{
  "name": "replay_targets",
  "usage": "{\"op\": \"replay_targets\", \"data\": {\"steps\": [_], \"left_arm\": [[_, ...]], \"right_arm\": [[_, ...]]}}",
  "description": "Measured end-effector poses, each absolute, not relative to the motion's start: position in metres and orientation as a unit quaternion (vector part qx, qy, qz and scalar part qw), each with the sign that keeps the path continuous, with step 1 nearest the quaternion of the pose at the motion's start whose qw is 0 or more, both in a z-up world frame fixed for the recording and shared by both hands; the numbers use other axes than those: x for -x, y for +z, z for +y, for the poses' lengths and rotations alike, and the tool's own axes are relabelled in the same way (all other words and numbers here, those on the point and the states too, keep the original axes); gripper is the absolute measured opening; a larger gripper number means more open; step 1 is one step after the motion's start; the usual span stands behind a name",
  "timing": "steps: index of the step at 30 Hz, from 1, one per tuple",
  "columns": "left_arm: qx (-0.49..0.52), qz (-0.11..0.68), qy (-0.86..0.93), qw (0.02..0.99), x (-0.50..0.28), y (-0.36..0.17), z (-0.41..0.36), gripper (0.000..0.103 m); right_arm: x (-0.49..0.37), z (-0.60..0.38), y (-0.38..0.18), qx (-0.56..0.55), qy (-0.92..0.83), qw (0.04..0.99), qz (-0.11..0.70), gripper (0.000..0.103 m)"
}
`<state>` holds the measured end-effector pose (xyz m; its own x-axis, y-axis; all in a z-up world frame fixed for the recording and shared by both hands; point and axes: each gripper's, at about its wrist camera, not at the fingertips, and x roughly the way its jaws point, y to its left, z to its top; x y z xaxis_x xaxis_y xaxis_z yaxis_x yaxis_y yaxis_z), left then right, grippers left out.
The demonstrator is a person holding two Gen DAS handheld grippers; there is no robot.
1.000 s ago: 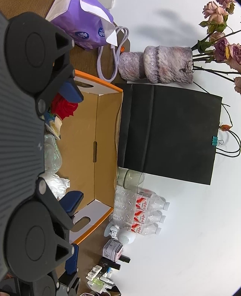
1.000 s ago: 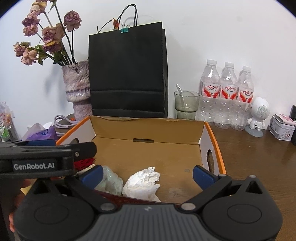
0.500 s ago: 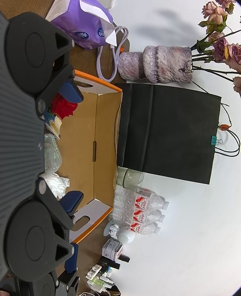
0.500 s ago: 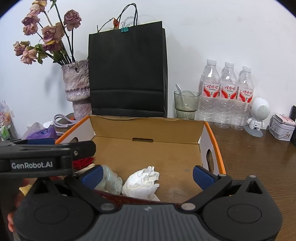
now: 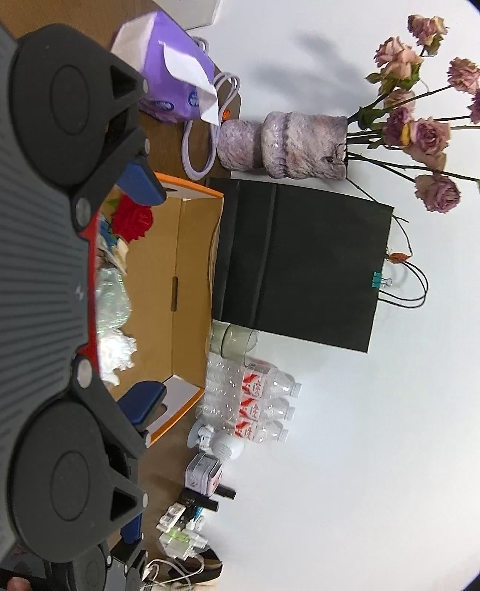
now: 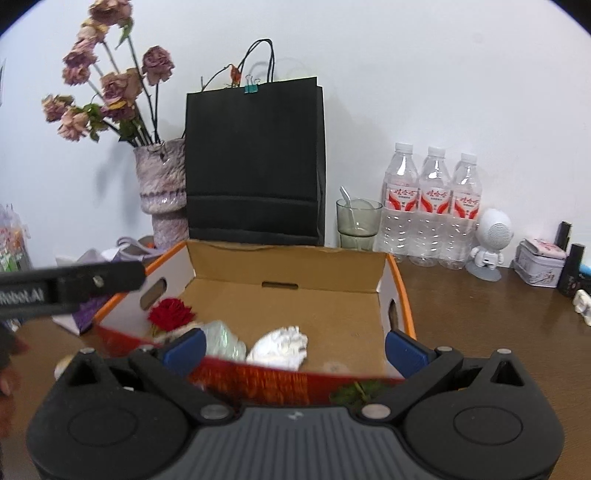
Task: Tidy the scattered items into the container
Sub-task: 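Move both tools back from the box toward the table items, then grasp the small clear wrapped packet with left tool while right tool grasps the small black item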
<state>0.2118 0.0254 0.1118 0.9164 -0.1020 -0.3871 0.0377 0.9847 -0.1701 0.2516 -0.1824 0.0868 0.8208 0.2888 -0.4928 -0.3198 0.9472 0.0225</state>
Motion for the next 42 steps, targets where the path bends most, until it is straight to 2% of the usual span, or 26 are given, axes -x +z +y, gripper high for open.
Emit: {"op": "replay_targets", "data": {"steps": [11, 18, 28, 39, 42], "left_arm": [[0.063, 0.220, -0.053, 0.972, -0.145, 0.098, 0.013, 0.103], [0.036, 0.237, -0.067, 0.969, -0.110, 0.081, -0.010, 0.103], [0.023, 0.290, -0.087, 0.953, -0.093, 0.042, -0.045, 0.103], [0.023, 0.325, -0.062, 0.944, -0.087, 0.019, -0.063, 0.103], [0.021, 0.327, -0.059, 0.943, -0.084, 0.017, -0.068, 0.100]], "right_arm": [[-0.176, -0.201, 0.071, 0.049, 0.156, 0.949, 0.269, 0.103], [-0.142, -0.231, 0.047, 0.024, 0.133, 0.948, 0.288, 0.103], [-0.119, -0.255, 0.011, 0.025, 0.123, 0.937, 0.325, 0.103], [-0.113, -0.267, 0.000, 0.047, 0.122, 0.933, 0.336, 0.103], [-0.112, -0.269, 0.000, 0.051, 0.120, 0.934, 0.332, 0.103]]}}
